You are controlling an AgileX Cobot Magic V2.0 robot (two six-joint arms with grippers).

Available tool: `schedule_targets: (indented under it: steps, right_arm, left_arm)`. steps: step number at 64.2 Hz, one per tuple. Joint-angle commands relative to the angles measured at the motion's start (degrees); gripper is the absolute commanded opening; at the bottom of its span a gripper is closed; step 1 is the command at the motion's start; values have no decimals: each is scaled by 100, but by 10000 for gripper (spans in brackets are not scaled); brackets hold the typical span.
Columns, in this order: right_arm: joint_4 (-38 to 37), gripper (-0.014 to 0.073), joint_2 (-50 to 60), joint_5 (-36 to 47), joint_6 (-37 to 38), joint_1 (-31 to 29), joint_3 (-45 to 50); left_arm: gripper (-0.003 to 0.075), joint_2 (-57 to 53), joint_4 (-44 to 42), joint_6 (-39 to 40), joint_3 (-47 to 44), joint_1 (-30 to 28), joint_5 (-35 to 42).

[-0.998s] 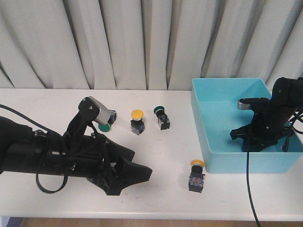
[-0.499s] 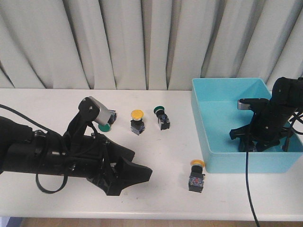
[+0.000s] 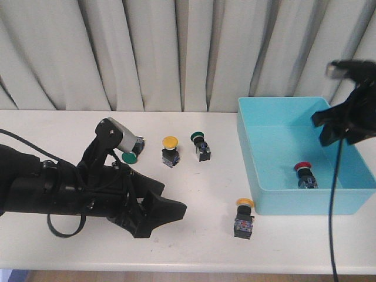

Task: Pick red and yellow buttons and place in box
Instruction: 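Open the right gripper to release the red button and lift away, then reach the left gripper to the yellow-capped button in the middle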

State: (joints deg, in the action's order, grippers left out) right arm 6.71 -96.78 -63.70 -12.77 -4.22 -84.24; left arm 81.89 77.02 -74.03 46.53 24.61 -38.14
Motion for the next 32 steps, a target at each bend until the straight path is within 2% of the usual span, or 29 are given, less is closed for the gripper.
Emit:
schedule_targets:
  steps: [1,11,32]
  right_arm:
    - [138,391,912,-170,-79,-11,-158]
    - [246,391,1937,-92,-60,-11,199]
    - [250,391,3781,1575,-413,-11,3002]
  left_arm:
    - [513,-163,239,-10,171,-14,110]
    - [513,-163,115,-10,171,-14,415]
    - [513,-157,-78,-10,171,-14,890]
